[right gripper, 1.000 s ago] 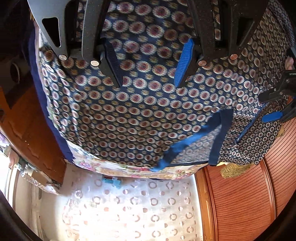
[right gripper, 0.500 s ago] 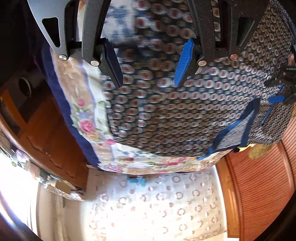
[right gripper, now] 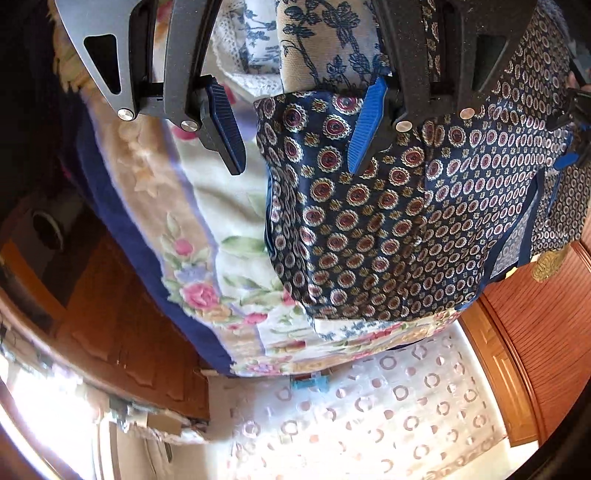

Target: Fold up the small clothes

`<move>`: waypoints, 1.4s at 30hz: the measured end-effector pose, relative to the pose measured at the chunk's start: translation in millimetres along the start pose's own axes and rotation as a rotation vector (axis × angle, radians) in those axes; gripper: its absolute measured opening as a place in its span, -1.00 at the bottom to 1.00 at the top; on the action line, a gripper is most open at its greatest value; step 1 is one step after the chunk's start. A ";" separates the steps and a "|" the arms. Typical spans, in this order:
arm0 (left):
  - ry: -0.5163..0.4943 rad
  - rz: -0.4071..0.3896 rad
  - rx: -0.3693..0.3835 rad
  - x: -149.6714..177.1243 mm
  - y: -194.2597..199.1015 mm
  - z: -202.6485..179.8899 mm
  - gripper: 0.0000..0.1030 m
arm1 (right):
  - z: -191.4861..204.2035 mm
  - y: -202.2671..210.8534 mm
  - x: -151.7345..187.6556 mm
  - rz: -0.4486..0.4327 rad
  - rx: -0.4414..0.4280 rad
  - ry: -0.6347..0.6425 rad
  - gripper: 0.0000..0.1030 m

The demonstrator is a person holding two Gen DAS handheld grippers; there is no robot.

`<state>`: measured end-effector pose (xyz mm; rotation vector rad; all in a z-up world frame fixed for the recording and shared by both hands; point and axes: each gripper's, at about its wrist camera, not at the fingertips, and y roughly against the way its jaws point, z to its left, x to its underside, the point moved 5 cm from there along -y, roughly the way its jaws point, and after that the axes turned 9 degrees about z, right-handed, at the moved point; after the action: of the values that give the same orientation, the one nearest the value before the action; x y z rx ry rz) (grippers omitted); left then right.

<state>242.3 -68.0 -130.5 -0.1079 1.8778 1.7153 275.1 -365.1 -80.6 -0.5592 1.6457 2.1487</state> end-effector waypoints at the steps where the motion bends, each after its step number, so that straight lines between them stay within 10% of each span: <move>1: 0.001 0.000 0.001 -0.2 0.1 0.7 1.00 | -1.3 0.8 0.1 0.003 -0.022 -0.005 0.16; 8: 0.009 0.000 -0.002 1.0 1.3 2.8 1.00 | -10.1 12.4 -1.1 0.028 -0.139 0.002 -0.31; 16: 0.009 0.001 -0.001 0.5 1.2 3.1 1.00 | -7.2 22.7 -2.3 -0.022 -0.010 0.071 -0.93; 27: 0.012 -0.011 0.002 0.0 3.7 3.3 1.00 | 75.3 89.1 4.8 -0.233 -0.039 0.282 -0.94; 36: 0.043 -0.245 0.046 -13.1 68.7 -8.1 1.00 | 103.5 83.0 31.8 -0.161 -0.130 0.387 -0.92; 42: 0.002 -0.351 0.117 -16.1 116.3 -44.6 1.00 | 57.4 107.5 22.8 -0.239 -0.155 0.287 -0.18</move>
<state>188.8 -95.3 -20.2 -0.3694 1.8289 1.3661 195.1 -334.6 9.0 -1.0978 1.4645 2.1027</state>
